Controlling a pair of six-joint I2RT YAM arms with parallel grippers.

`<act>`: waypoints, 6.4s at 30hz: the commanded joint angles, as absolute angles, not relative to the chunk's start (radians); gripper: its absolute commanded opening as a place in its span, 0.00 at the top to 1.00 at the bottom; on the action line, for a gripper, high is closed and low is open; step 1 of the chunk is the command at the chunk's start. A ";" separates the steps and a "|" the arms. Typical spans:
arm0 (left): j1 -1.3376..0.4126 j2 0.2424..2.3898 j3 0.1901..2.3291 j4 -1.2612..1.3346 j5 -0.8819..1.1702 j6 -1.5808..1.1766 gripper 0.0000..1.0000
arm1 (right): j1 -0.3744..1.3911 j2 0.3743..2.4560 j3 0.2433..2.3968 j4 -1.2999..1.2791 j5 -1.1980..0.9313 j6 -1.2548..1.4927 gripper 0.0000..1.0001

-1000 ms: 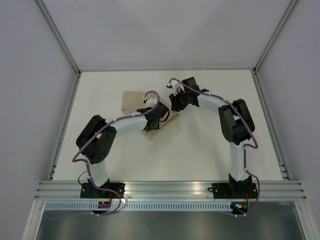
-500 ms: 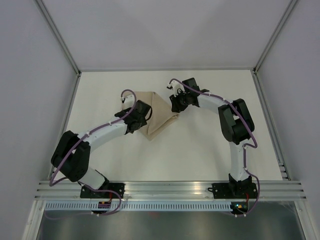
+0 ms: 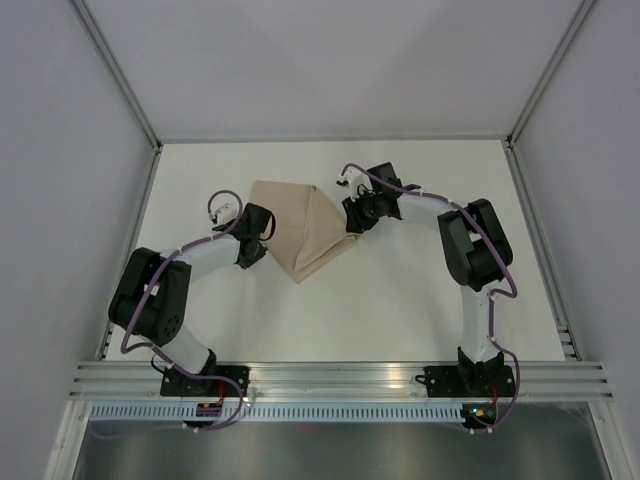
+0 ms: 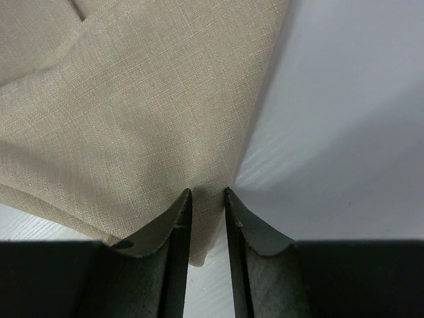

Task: Fold the napkin, place the utensils inside, and roll it up
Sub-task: Fold the napkin, then roll the napkin with the utensil

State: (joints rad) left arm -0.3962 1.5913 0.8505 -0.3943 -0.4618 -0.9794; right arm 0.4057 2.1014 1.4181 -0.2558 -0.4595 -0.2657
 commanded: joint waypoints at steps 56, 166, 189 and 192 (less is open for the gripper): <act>-0.296 1.671 1.292 -0.275 -0.064 -0.629 0.46 | 0.541 1.646 1.141 -0.351 -0.411 -0.363 0.61; -0.578 1.406 0.856 -0.006 0.393 -0.618 0.66 | 0.512 1.318 1.026 -0.167 0.061 -0.124 0.94; -0.675 1.766 0.900 0.233 0.465 -0.689 0.78 | 0.497 1.230 0.939 -0.212 0.058 -0.123 0.94; -0.675 1.796 0.925 0.244 0.462 -0.698 0.78 | 0.499 1.227 0.936 -0.216 0.055 -0.124 0.94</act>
